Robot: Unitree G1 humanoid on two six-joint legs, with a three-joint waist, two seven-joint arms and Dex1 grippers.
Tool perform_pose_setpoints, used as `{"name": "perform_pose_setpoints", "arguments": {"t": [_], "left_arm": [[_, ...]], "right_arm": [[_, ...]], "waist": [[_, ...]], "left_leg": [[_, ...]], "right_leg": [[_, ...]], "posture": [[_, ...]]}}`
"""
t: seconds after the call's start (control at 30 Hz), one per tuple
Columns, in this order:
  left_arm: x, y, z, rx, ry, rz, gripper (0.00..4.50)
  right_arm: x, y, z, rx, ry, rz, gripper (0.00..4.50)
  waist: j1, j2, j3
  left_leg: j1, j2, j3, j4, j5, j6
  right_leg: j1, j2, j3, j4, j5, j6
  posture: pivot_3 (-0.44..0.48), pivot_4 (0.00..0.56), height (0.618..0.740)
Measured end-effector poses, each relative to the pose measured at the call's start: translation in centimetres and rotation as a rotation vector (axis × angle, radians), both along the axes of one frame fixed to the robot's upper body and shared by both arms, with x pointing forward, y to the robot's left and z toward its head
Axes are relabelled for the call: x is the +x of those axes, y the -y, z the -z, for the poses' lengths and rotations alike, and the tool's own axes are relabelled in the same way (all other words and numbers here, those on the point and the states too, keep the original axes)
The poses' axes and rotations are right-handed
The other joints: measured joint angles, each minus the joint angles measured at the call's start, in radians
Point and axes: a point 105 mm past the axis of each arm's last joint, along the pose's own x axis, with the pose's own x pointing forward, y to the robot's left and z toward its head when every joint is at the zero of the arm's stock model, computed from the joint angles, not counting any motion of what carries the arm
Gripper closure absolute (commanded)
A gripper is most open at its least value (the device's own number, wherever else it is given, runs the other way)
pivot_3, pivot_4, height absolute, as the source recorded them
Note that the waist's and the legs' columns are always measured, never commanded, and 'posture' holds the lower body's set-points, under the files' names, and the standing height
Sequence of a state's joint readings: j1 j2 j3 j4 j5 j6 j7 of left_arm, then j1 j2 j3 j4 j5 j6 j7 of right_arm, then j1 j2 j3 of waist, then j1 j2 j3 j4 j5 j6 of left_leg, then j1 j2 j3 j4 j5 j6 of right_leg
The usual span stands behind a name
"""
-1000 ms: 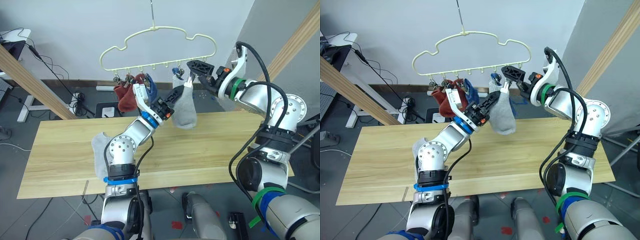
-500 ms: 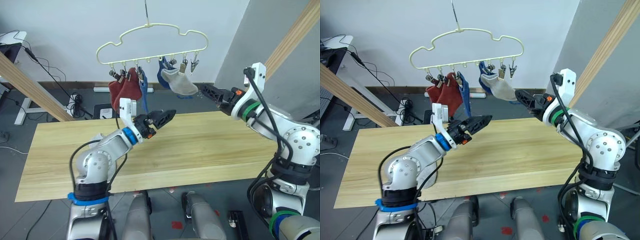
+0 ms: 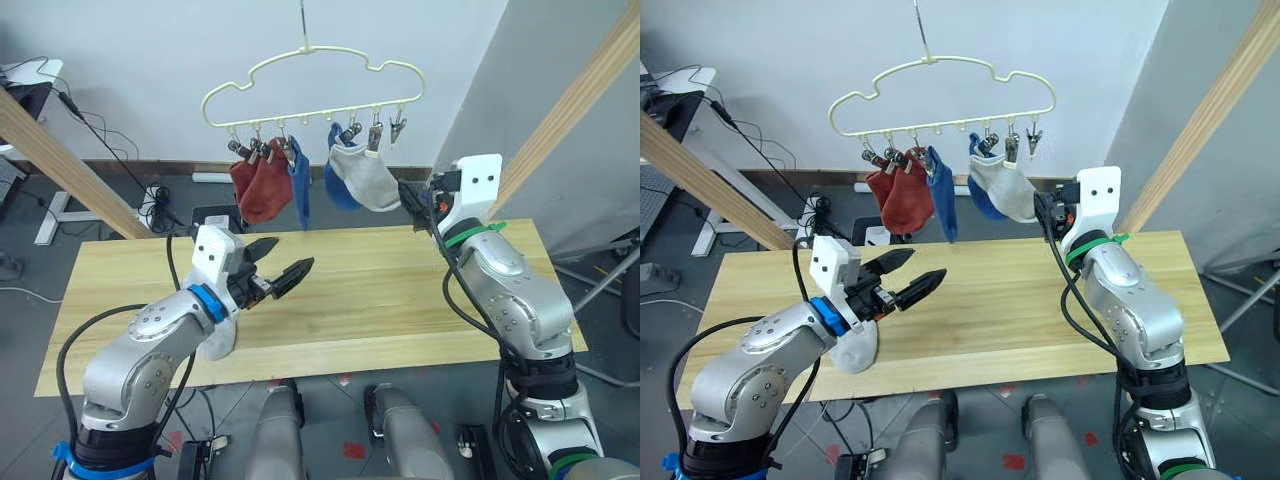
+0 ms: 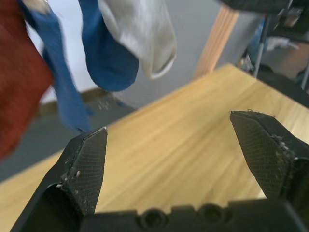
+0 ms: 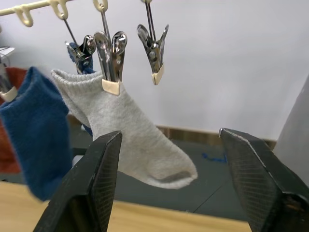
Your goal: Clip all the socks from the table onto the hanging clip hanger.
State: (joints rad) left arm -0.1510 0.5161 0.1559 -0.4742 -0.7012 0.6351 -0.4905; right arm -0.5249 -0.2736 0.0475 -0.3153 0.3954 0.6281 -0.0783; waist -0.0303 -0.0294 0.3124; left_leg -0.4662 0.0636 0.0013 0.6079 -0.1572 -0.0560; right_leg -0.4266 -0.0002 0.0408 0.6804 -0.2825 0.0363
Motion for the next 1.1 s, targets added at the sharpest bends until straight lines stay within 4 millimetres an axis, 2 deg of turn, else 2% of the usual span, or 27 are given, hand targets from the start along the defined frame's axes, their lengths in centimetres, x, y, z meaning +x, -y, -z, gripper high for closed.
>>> {"name": "perform_pose_setpoints", "arguments": {"t": [0.17, 0.37, 0.7, 0.9, 1.1], "left_arm": [[0.1, 0.1, -1.9, -0.071, 0.058, 0.014, 0.0], [-0.3, 0.9, -3.2, -0.119, 0.087, 0.091, 0.0], [-0.2, 0.8, -3.3, -0.121, 0.091, 0.083, 0.0], [-0.3, 0.8, -3.3, -0.12, 0.092, 0.083, 0.0], [-0.5, 1.0, -3.5, -0.116, 0.104, 0.089, 0.0]], "right_arm": [[1.3, -0.7, -0.7, -0.006, 0.06, 0.03, 1.75], [3.1, -2.0, -2.9, 0.019, 0.156, 0.071, 1.75], [5.2, -2.0, -3.5, 0.042, 0.186, 0.14, 1.75], [5.9, -1.9, -3.2, 0.048, 0.17, 0.161, 1.75], [6.0, -2.8, -3.8, 0.068, 0.186, 0.143, 1.75]], "waist": [[0.002, 0.0, 0.0], [0.002, 0.0, 0.0], [0.006, 0.0, 0.0], [0.008, 0.0, 0.0], [0.007, 0.0, 0.0]], "left_leg": [[0.0, 0.0, 0.0, 0.0, 0.0, 0.0], [0.0, 0.0, 0.0, 0.0, 0.0, 0.0], [0.0, 0.0, 0.0, 0.0, 0.0, 0.0], [0.0, 0.0, 0.0, 0.0, 0.0, 0.0], [0.0, 0.0, -0.001, 0.0, 0.0, 0.0]], "right_leg": [[0.0, 0.0, 0.0, 0.0, 0.0, 0.0], [0.0, 0.0, 0.0, 0.0, 0.002, -0.002], [0.0, 0.0, -0.001, 0.001, 0.003, -0.005], [0.0, 0.0, -0.001, 0.001, 0.003, -0.005], [0.0, 0.0, -0.001, 0.001, 0.003, -0.005]], "posture": [[0.033, 0.317, 0.74], [0.039, 0.318, 0.74], [0.058, 0.317, 0.74], [0.064, 0.317, 0.74], [0.064, 0.318, 0.74]]}}
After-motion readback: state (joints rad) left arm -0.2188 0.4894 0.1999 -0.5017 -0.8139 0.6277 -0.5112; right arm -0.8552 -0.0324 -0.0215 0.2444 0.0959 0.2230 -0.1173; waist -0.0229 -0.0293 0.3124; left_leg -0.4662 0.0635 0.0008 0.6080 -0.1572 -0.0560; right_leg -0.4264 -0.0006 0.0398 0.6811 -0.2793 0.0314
